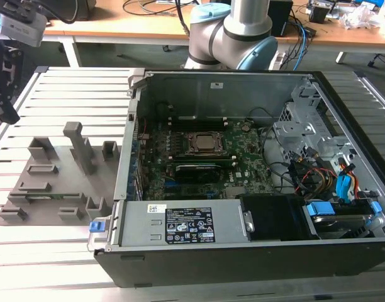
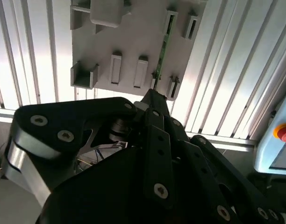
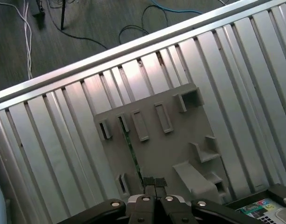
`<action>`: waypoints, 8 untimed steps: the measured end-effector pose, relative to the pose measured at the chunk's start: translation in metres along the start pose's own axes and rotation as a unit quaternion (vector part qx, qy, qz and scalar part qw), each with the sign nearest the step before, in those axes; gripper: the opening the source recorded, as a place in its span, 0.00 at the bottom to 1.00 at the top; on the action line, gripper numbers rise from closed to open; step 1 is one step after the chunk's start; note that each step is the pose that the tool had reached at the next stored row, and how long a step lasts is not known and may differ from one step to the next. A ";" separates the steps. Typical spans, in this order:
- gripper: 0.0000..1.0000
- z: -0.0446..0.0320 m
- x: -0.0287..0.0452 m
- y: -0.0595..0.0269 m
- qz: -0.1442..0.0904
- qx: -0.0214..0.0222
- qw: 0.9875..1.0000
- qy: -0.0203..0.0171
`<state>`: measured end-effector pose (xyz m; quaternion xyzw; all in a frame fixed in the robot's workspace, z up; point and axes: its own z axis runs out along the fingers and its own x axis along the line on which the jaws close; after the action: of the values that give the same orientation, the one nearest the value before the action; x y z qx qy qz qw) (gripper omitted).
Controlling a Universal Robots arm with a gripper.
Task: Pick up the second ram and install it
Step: 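Pick up the second ram and move it above second insertion slot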
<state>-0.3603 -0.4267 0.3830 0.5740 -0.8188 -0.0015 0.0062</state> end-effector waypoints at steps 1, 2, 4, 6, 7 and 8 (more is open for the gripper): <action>0.11 0.0000 0.0000 0.0000 -0.009 0.000 1.000 0.000; 0.11 0.0000 0.0000 0.0000 -0.019 0.000 1.000 0.000; 0.11 0.0000 0.0000 0.0000 -0.038 0.000 0.999 0.000; 0.11 0.0000 0.0000 0.0000 -0.054 0.000 0.999 0.001; 0.11 0.0000 0.0000 0.0000 -0.059 0.000 0.998 0.001; 0.11 0.0000 0.0000 0.0000 -0.066 0.001 0.998 0.001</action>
<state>-0.3602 -0.4268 0.3830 0.6268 -0.7792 -0.0011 0.0063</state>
